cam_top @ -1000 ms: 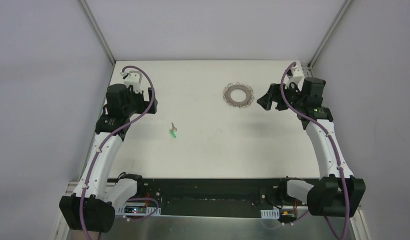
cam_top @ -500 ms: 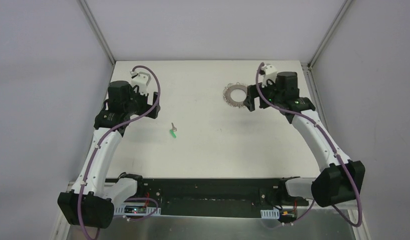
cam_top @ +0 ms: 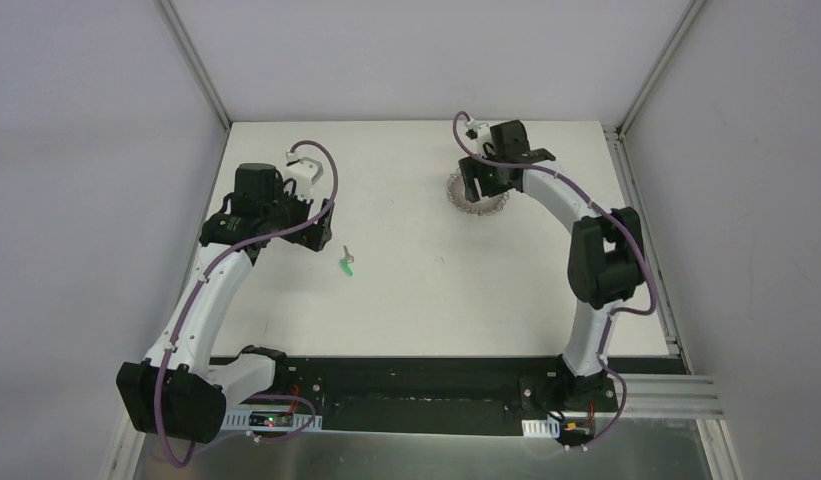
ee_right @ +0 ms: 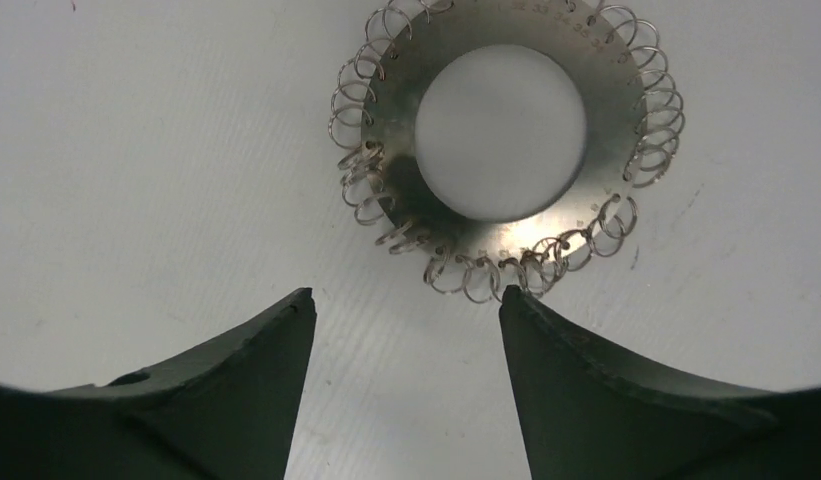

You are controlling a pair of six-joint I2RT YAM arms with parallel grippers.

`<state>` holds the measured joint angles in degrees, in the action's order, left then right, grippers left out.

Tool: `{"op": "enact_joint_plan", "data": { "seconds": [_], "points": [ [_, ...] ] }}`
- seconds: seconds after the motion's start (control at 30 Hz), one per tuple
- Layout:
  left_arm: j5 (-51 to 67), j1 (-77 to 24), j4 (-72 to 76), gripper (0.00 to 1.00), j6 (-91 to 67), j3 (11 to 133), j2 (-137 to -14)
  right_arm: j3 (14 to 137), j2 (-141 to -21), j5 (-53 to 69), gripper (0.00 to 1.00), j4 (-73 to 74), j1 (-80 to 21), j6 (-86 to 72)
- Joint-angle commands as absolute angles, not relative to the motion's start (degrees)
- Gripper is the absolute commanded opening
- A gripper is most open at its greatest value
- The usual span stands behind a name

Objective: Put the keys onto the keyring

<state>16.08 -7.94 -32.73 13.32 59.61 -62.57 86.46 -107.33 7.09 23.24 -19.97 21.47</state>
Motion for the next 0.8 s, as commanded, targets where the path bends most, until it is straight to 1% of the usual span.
{"op": "enact_joint_plan", "data": {
  "seconds": [0.0, 0.07, 0.17, 0.5, 0.77],
  "points": [
    [17.6, -8.3, -33.0, 1.00, 13.7, 61.5, -62.0, 95.1, -113.7, 8.1, 0.66, 27.0, -20.0, 18.1],
    [17.7, -8.3, -33.0, 1.00, 13.5, 61.4, -61.9, 97.9, -116.2, 8.0, 0.62, 27.7, -20.0, 16.8],
    [17.6, -8.3, -32.6, 1.00, 13.4, 60.8, -61.3, 99.2, -118.5, 7.6, 0.58, 29.0, -20.1, 15.1],
    [18.8, -8.3, -31.3, 1.00, 12.7, 59.1, -59.7, 93.4, -116.5, 2.5, 0.45, 28.8, -20.0, 15.5],
    [18.9, -8.3, -30.6, 1.00, 12.8, 58.2, -59.2, 94.5, -118.9, 1.5, 0.36, 29.8, -19.8, 15.6]
  ]
}}
